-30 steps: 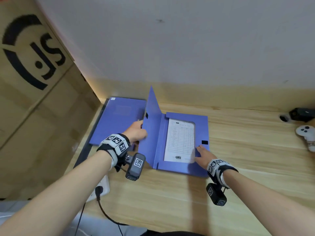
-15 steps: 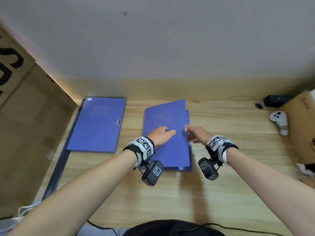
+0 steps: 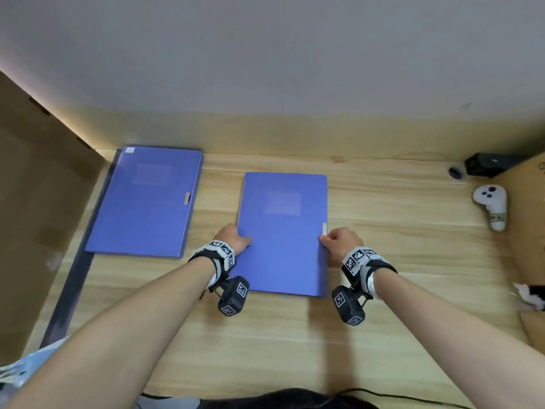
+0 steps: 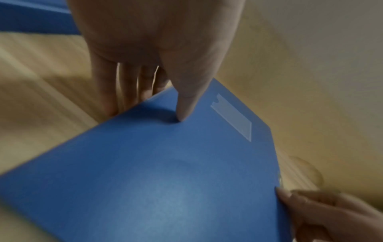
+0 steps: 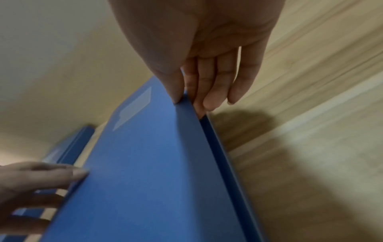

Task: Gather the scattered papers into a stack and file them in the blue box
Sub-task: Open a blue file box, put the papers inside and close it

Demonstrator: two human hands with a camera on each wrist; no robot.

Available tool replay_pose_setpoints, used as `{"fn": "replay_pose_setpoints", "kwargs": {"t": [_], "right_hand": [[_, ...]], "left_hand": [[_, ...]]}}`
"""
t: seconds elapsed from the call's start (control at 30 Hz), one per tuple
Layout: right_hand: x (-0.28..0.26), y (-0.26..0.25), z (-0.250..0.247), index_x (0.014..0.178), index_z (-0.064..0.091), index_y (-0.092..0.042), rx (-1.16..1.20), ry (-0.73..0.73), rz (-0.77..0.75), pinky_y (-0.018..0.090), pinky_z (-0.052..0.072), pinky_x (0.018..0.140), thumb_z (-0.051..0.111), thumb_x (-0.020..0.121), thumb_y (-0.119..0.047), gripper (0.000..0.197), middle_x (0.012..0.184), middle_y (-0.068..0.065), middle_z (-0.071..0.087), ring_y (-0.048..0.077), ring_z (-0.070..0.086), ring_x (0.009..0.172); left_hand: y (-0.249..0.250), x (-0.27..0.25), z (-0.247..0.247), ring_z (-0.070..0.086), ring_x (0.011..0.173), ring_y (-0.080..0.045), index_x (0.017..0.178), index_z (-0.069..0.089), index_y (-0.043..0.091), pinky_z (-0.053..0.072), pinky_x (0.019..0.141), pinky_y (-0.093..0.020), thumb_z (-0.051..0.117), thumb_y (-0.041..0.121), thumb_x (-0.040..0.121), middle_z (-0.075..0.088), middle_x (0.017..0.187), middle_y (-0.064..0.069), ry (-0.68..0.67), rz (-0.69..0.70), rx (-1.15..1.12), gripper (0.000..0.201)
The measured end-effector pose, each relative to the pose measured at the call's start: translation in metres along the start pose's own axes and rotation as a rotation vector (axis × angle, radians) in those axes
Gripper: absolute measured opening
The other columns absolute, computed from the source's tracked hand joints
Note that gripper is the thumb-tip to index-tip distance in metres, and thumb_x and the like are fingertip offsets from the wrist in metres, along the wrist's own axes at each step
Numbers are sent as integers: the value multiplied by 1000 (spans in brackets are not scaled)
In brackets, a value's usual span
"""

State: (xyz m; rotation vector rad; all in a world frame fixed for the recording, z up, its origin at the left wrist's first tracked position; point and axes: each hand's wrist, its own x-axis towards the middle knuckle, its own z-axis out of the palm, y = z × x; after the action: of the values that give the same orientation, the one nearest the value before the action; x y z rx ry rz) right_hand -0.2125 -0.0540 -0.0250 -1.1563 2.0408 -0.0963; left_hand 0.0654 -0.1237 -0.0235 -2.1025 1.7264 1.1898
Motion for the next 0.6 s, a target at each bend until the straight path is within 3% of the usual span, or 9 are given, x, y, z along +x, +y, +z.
{"fn": "replay_pose_setpoints", "kwargs": {"t": [0.1,0.2,0.3,0.43,0.6], "right_hand": [[4,8,7,69,62,-10,-133,-8,66,33,45,62,52,81,-57,50,71,4,66,29,62,71],[9,11,5,65,57,-15,-298,9,91,32,41,62,48,79,-71,58,70,3,59,29,57,70],[15,15,3,70,61,-17,-318,-11,119,31,40,60,48,73,-80,64,70,1,60,27,58,68],[19,18,9,94,53,-16,-193,46,78,36,43,68,62,76,-68,55,87,4,61,31,57,81],[12,13,14,87,56,-13,-120,101,29,35,44,65,63,82,-56,44,85,9,66,33,58,77]], "left_hand": [[-2,9,13,64,106,-31,119,56,13,51,84,-37,72,46,78,65,120,-6,7,42,-82,55],[-4,14,21,62,107,-33,119,52,12,49,83,-37,74,46,78,63,121,-8,49,41,-58,57],[-5,15,25,62,106,-32,119,51,13,49,81,-37,74,47,78,63,120,-8,67,28,-48,58],[-4,14,26,61,104,-32,116,50,13,47,78,-35,74,44,80,62,118,-8,82,29,-57,54],[-6,10,18,61,94,-27,112,53,12,50,74,-36,75,45,77,64,111,-5,63,40,-87,52]]}}
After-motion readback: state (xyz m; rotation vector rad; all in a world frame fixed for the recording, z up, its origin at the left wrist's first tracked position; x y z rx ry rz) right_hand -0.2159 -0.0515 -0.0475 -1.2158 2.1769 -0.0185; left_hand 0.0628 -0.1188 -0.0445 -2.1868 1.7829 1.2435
